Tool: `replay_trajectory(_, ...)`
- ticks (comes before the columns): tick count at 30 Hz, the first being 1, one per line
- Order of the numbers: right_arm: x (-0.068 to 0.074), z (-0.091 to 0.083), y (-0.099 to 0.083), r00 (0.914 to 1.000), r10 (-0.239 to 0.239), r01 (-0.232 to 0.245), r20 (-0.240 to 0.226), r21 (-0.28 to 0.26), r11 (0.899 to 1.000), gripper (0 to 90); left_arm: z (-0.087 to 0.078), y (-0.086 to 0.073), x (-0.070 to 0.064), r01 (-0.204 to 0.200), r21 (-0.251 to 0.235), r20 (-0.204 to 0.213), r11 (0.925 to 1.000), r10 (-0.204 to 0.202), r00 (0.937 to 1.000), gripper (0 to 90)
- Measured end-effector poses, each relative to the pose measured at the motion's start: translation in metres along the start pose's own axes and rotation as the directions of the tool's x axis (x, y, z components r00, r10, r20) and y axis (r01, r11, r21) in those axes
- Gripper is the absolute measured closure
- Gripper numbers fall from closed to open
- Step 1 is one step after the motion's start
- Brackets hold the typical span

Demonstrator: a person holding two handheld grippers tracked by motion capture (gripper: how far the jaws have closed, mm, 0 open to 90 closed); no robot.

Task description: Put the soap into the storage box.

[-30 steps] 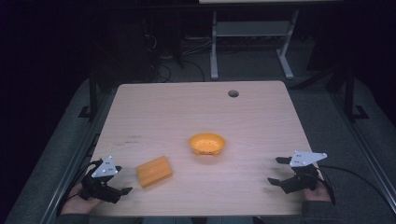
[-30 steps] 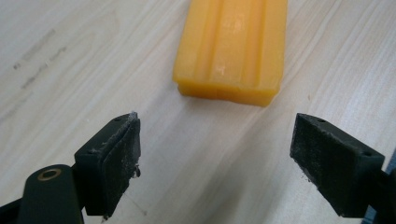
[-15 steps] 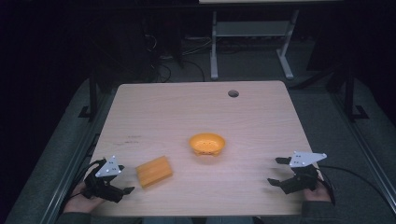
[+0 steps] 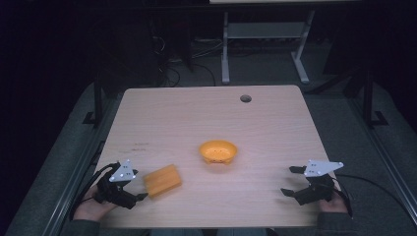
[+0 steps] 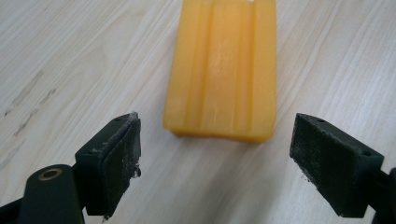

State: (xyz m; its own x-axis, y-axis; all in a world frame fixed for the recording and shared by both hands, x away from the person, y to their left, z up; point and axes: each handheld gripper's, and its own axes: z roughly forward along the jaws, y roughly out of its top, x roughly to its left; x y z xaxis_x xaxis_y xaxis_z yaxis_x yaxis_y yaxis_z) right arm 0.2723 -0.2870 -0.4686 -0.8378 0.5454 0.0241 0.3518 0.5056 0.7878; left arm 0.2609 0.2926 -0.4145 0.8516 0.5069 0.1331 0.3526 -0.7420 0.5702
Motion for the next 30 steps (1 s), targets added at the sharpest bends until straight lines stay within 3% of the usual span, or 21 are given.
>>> replay_trajectory(14,0.001,0.002,0.000,0.9999,-0.002,0.002,-0.010,0.003,1.000,13.5,0.024,0.027,0.008,-0.041,0.056,0.036,0.9976,0.039,0.9986,16.1)
replay_trajectory(30,0.001,0.002,0.000,0.9999,-0.005,0.005,-0.016,0.001,1.000,13.5,0.045,0.048,0.006,-0.082,0.089,0.086,0.9927,0.074,0.9935,15.8)
